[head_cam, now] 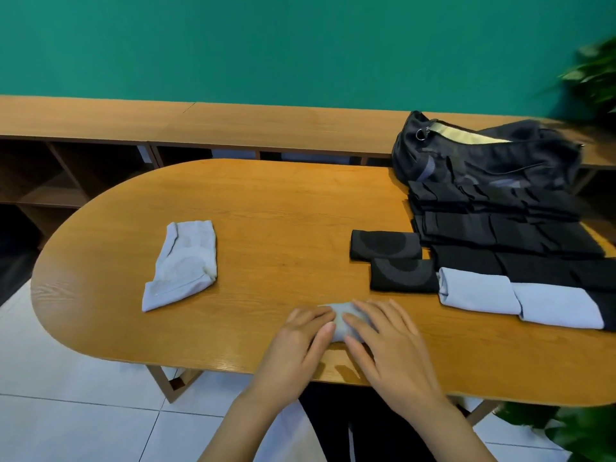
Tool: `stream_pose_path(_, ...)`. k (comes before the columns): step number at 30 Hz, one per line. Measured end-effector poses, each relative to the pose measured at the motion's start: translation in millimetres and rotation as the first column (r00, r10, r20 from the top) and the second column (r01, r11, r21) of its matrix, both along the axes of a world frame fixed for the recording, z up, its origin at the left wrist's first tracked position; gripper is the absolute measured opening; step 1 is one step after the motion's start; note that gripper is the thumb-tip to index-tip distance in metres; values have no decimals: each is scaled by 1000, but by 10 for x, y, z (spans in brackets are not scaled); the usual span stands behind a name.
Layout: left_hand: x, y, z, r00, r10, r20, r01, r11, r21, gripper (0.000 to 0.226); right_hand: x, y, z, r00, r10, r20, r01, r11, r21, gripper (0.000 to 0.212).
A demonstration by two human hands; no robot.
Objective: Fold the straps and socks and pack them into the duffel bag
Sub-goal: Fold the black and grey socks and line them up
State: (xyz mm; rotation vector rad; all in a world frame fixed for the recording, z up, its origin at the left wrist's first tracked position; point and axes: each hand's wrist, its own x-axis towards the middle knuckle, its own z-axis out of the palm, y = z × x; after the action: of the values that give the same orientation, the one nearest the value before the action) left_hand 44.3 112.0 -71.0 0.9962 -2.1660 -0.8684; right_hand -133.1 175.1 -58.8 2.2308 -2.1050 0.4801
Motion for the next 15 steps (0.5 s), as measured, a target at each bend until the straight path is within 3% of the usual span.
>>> stream_pose_path(6, -422, 121, 98, 992, -120, 36, 113, 982, 151, 54, -440, 269, -116, 988, -148, -46, 151, 986, 73, 62)
stream_pose_path(11, -296, 100, 154, 999, 33, 37, -35, 997, 75, 55, -673, 147, -163, 981, -126, -151, 124, 992, -17, 41)
stream_pose_path(14, -66, 0, 162, 991, 127, 44, -129, 990, 48, 57, -724, 71, -122, 981, -129, -147, 130, 991, 3, 58)
stream_pose_path(15, 20, -43, 165, 984, 163, 67, -165, 986, 25, 60, -727, 58, -119, 980, -132, -150, 132, 991, -10, 55)
